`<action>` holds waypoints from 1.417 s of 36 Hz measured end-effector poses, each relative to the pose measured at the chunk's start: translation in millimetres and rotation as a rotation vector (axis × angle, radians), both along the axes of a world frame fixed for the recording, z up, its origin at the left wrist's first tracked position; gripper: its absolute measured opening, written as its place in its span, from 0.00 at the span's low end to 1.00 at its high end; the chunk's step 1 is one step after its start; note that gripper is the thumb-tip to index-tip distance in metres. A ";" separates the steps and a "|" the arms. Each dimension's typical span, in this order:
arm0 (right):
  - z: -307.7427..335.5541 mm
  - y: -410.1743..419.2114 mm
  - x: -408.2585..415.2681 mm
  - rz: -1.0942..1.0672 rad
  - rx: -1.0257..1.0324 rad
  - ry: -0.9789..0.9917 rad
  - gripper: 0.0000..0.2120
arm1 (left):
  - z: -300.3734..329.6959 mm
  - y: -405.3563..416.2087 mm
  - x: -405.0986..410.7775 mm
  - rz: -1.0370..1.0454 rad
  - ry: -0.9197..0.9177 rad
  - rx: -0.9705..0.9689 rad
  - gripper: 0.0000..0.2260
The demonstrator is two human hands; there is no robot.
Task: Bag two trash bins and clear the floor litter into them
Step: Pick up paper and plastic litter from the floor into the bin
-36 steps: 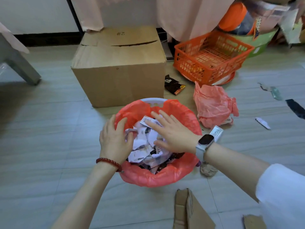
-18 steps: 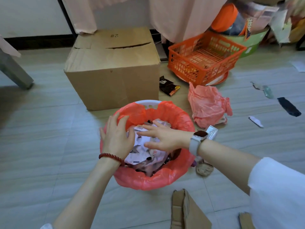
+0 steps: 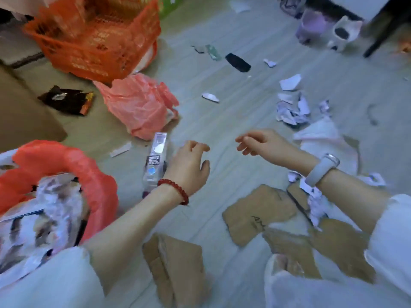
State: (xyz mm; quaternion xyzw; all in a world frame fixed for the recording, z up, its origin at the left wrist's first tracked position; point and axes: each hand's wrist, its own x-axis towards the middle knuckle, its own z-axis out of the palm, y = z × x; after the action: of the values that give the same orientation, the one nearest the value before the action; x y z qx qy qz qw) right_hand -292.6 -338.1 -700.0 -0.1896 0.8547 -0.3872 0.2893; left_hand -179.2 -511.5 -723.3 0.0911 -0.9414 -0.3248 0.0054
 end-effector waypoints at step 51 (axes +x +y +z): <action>-197.3 365.6 -20.2 -0.169 0.815 0.195 0.33 | -182.0 333.7 -113.4 -1.058 -0.031 -0.659 0.29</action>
State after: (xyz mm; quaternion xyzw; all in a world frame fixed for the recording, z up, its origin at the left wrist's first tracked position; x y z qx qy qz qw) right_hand -312.9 27.6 -897.3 -0.0249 0.9736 -0.0206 0.2258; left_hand -292.7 -177.8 -905.3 -0.3896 -0.9096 0.0253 -0.1419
